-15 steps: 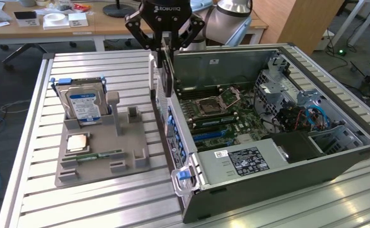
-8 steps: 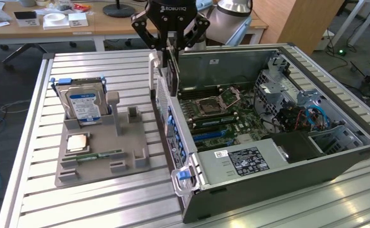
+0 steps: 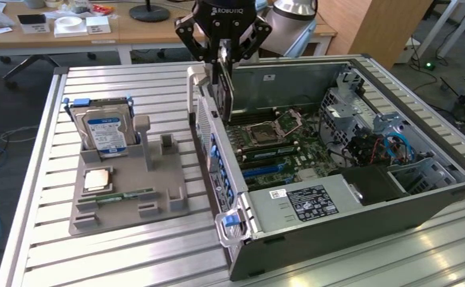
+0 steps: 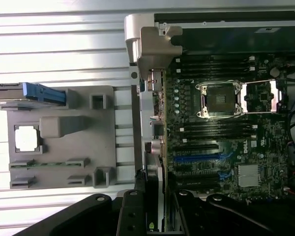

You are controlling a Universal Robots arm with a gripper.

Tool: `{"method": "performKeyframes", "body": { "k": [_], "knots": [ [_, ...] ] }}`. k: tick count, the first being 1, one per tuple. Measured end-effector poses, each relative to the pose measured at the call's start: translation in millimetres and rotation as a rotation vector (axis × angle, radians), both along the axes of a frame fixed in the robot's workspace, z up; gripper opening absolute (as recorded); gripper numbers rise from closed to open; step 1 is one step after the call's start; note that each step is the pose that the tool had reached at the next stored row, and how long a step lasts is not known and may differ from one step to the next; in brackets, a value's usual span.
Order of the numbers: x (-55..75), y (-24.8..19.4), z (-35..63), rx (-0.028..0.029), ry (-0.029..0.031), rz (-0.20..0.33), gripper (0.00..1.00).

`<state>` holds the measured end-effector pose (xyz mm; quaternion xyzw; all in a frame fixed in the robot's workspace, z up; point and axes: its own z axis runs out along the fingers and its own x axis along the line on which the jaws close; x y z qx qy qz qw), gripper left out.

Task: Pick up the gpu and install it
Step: 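Pick up the gpu and move the gpu toward the slot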

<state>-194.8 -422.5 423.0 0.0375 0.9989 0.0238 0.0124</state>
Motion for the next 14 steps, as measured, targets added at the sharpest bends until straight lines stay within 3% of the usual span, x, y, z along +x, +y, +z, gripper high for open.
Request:
{"method": "performKeyframes", "body": {
  "k": [14],
  "knots": [
    [20.7, 0.8, -0.1, -0.0001, 0.0001, 0.000, 0.27]
  ]
}}
